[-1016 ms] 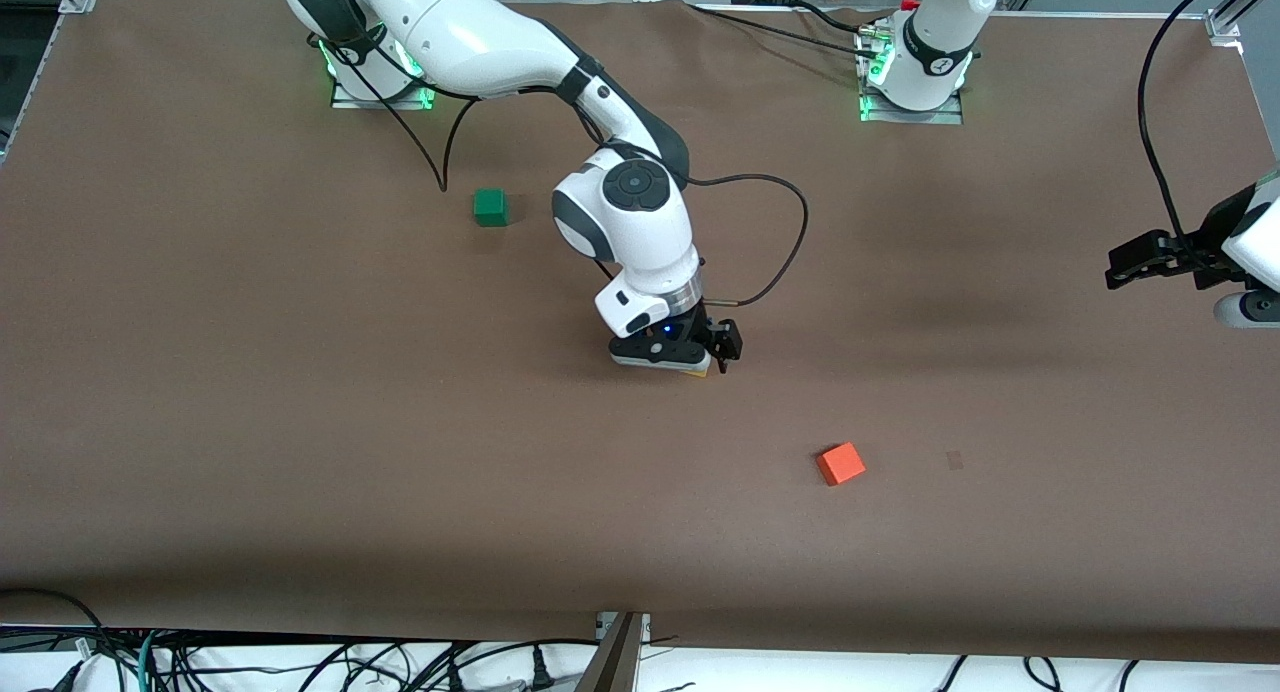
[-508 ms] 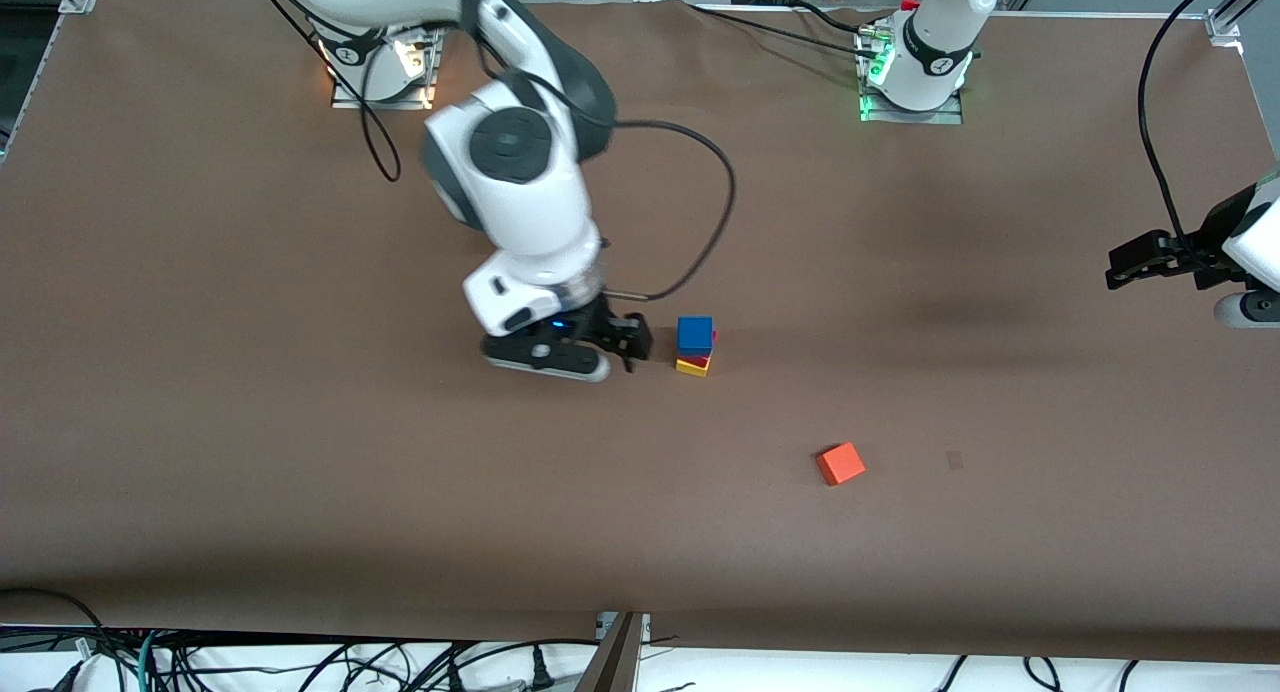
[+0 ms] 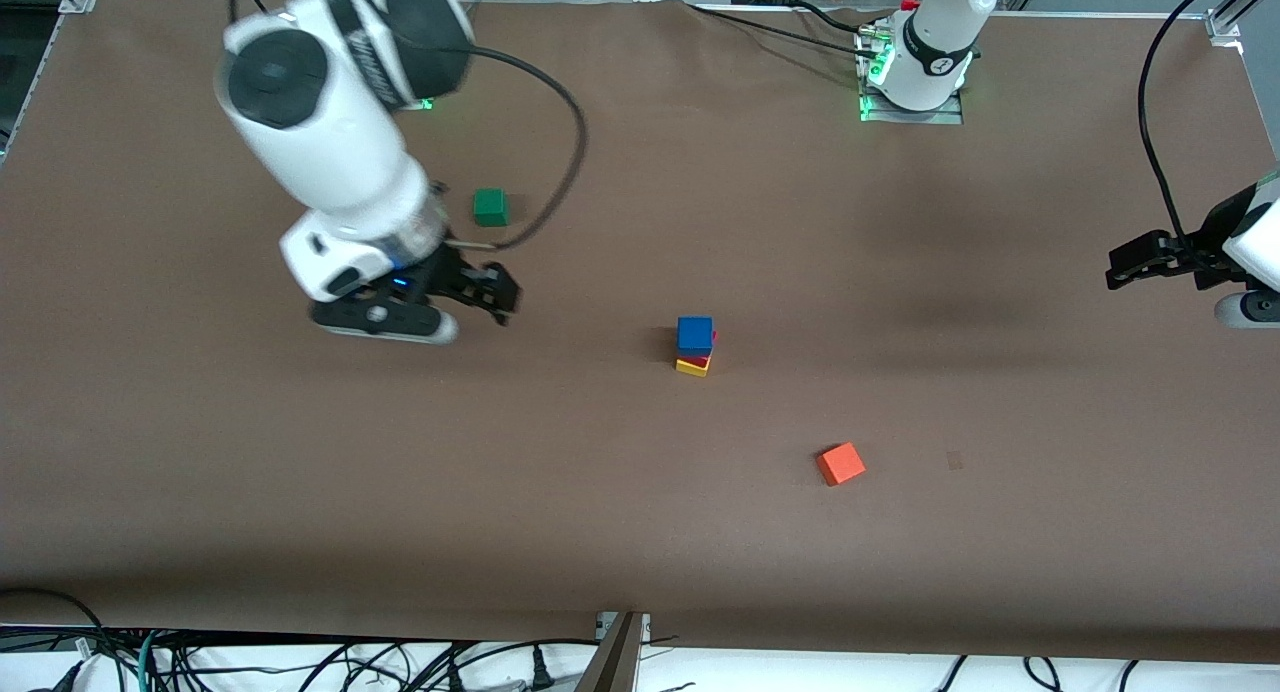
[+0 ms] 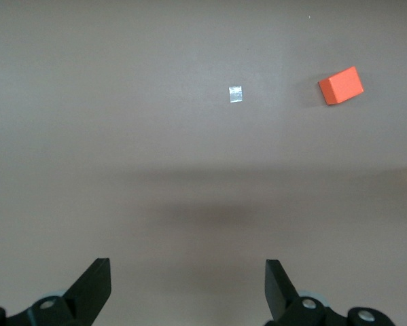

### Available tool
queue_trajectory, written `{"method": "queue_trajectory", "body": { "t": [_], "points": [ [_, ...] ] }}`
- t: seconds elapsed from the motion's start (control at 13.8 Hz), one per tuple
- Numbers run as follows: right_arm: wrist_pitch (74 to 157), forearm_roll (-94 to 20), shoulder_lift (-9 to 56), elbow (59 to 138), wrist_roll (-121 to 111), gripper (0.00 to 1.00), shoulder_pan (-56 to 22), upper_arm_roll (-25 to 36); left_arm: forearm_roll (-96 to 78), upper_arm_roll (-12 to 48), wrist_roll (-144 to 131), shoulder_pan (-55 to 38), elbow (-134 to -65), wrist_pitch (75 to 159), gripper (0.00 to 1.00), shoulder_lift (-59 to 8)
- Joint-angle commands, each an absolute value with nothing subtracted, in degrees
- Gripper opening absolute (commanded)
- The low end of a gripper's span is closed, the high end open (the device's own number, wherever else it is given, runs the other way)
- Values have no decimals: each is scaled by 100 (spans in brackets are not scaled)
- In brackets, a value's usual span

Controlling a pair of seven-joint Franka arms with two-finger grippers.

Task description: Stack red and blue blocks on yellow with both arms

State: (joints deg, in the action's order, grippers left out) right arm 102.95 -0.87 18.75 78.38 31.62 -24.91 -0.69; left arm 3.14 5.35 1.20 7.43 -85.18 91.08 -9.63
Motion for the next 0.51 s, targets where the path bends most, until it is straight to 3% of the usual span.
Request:
{"method": "queue_trajectory", "body": {
  "t": [0.0, 0.44],
  "points": [
    [9898, -229, 1240, 8429, 2603, 100, -2373, 113, 211, 536, 149, 765, -8376, 9044, 100, -1020],
    [9826, -220, 55, 9719, 1224, 100, -1680, 211, 211, 536, 149, 765, -8376, 9044, 100, -1020]
  ]
}}
